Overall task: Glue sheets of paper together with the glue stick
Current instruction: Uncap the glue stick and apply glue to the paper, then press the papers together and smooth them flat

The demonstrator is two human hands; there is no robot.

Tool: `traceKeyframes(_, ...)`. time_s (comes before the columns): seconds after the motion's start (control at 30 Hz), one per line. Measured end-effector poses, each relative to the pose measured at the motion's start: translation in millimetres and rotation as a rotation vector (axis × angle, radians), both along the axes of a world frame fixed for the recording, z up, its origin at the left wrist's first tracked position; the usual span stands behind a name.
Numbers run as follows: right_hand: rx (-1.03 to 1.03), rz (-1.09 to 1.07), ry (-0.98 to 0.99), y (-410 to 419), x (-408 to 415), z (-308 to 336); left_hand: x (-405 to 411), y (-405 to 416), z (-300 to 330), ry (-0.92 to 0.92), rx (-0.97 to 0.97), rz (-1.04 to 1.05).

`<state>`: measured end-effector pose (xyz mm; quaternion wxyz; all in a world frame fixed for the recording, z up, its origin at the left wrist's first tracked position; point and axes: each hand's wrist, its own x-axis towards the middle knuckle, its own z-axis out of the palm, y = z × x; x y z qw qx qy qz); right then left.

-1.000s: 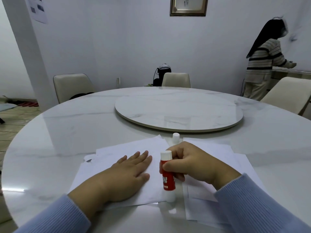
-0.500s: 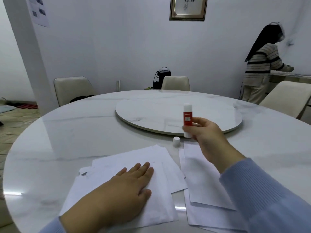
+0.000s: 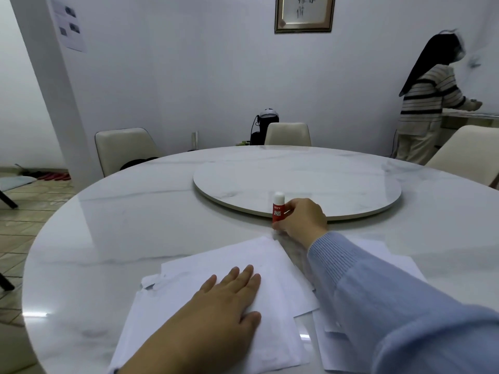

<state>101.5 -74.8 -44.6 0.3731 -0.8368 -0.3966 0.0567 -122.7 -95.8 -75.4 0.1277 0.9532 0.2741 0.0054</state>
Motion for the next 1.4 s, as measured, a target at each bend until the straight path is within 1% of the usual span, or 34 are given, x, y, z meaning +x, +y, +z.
traceKeyframes(0.07,0.031,0.012,0.019,-0.4,3.6,-2.7,-0.4,-0.5,0.1,-0.002,0.002,-0.003)
traceKeyframes(0.1,0.084,0.027,0.093,-1.8,6.4,-1.7,-0.8,-0.6,0.0,-0.006,0.001,-0.003)
traceKeyframes(0.17,0.241,0.076,0.315,-10.3,18.1,8.7,-0.9,0.0,-0.3,-0.015,-0.007,0.0)
traceKeyframes(0.2,0.305,0.093,0.357,-18.5,27.9,17.6,-0.8,0.2,-0.6,-0.02,-0.008,0.0)
traceKeyframes(0.23,0.308,0.112,0.333,-29.6,39.3,27.1,-0.8,0.4,-1.1,-0.022,-0.009,-0.001)
traceKeyframes(0.27,0.227,0.139,0.264,-42.7,51.4,35.3,-0.8,0.9,-1.2,-0.024,-0.008,-0.003)
traceKeyframes(0.3,0.042,0.181,0.153,-58.4,63.1,41.5,-0.6,1.3,-1.3,-0.024,-0.008,-0.008)
traceKeyframes(0.37,-0.497,0.249,-0.092,-88.9,74.0,44.1,-0.7,3.3,-1.0,-0.024,-0.005,-0.022)
traceKeyframes(0.4,-0.702,0.264,-0.187,-101.6,75.6,39.5,-0.5,4.8,-0.5,-0.023,-0.004,-0.03)
traceKeyframes(0.43,-0.803,0.267,-0.247,-110.8,76.7,32.8,-0.8,6.8,0.4,-0.02,-0.007,-0.033)
traceKeyframes(0.47,-0.806,0.261,-0.266,-118.6,77.3,27.4,0.1,8.5,1.3,-0.016,-0.018,-0.036)
traceKeyframes(0.6,-0.552,0.229,-0.226,-132.8,78.3,15.6,5.6,12.4,4.9,-0.017,-0.041,-0.04)
traceKeyframes(0.67,-0.478,0.186,-0.24,-135.2,76.8,13.2,8.4,13.0,6.2,-0.03,-0.05,-0.041)
traceKeyframes(0.73,-0.46,0.16,-0.289,-137.6,73.4,13.6,10.5,14.2,7.8,-0.049,-0.065,-0.042)
traceKeyframes(0.83,-0.449,0.148,-0.449,-139.6,70.2,20.2,13.2,15.4,10.4,-0.101,-0.11,-0.024)
traceKeyframes(0.9,-0.424,0.155,-0.528,-140.7,69.1,21.4,14.2,15.7,10.8,-0.104,-0.116,-0.013)
traceKeyframes(0.97,-0.396,0.168,-0.54,-142.8,70.1,19.0,14.7,16.3,9.6,-0.097,-0.1,-0.009)
traceKeyframes(1.07,-0.33,0.158,-0.443,-148.9,69.9,16.0,13.3,16.3,8.5,-0.122,-0.089,-0.012)
traceKeyframes(1.13,-0.288,0.149,-0.44,-152.1,68.5,13.3,11.9,15.6,8.7,-0.14,-0.112,0.001)
traceKeyframes(1.3,-0.156,0.12,-0.538,-162.5,63.0,3.7,11.4,13.3,6.8,-0.123,-0.082,0.001)
traceKeyframes(1.4,-0.115,0.087,-0.713,-169.4,57.5,-1.2,12.0,13.0,5.4,-0.129,-0.073,0.0)
